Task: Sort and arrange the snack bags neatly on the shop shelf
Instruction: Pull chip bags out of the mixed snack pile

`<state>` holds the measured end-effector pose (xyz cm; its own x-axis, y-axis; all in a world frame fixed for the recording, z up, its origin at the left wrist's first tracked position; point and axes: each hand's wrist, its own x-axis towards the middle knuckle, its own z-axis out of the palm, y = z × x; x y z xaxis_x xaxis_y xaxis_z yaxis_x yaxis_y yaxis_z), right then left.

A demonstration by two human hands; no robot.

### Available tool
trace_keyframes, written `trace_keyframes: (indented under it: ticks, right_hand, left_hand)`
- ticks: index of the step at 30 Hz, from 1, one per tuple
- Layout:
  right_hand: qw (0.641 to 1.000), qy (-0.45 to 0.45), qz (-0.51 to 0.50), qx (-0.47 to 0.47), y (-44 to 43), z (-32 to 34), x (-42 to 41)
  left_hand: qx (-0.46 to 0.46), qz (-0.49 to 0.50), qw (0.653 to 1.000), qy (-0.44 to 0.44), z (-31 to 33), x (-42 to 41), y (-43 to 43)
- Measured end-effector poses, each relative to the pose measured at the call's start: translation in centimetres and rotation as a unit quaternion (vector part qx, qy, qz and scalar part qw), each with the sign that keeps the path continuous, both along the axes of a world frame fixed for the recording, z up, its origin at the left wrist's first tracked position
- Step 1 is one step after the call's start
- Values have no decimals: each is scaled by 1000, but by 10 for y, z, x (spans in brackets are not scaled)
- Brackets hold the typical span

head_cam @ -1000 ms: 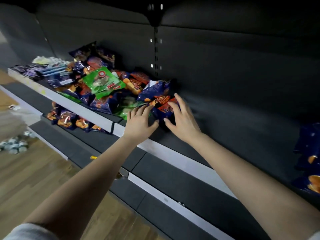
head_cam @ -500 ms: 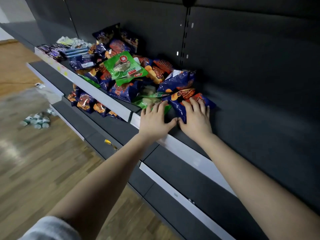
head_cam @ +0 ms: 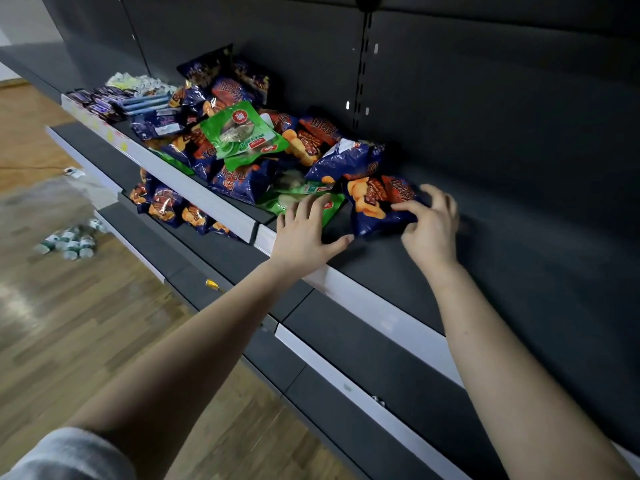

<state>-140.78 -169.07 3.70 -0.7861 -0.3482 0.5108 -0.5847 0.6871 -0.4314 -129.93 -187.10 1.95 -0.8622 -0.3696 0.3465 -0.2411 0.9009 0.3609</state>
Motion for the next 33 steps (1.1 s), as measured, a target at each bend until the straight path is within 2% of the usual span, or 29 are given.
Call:
trace_keyframes:
  ticks: [5, 9, 11, 14, 16, 20, 25, 29, 33]
  right_hand:
    - [993, -47, -95, -45, 18, 3, -11]
    - [991, -8, -63, -113, 13, 5, -5]
    - [996, -5, -20, -84, 3, 6, 2]
    - [999, -23, 16, 42, -11, 0, 7]
    - [995, -45, 21, 85, -14, -5, 6]
    - [991, -94, 45, 81, -9, -4, -1]
    - [980, -128, 126, 86, 3, 6, -4]
    - [977, -110, 165, 82, 22, 5, 3]
    - [971, -91, 196, 102, 32, 5, 13]
  left_hand:
    - [1, -42, 998, 37, 11, -5, 4]
    - [-10, -63, 997, 45, 17, -17, 11]
    - [-14, -64, 997, 46, 17, -21, 13]
    - [2, -60, 997, 51, 17, -25, 14]
    - [20, -56, 997, 56, 17, -26, 14]
    - [30, -54, 996, 59, 21, -28, 9]
    - [23, -72, 996, 37, 27, -32, 4]
    - [40, -100, 994, -23, 32, -36, 5]
    - [123, -149, 976, -102, 34, -41, 16]
